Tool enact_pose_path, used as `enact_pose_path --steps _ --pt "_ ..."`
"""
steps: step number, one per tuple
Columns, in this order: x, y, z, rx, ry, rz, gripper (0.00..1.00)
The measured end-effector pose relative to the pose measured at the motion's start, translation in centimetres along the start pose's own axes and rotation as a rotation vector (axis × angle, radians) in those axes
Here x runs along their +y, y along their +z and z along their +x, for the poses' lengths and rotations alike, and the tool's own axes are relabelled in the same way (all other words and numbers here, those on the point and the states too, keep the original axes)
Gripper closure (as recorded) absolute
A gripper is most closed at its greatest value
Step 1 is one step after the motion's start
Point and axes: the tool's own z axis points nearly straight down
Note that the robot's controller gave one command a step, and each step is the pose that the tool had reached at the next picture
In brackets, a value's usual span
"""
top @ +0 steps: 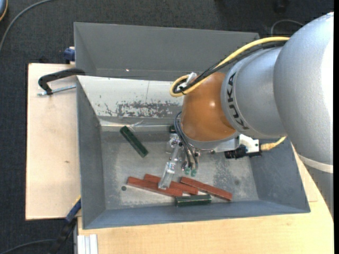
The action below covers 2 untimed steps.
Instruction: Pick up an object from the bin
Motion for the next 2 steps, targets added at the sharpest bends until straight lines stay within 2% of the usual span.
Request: enact_pose_path --steps 1,2 --pt "2.91 2.95 3.76 -0.002 -0.012 -0.001 0.00" --pt "2.77 2.73 3.51 -0.006 -0.007 -0.003 1.00"
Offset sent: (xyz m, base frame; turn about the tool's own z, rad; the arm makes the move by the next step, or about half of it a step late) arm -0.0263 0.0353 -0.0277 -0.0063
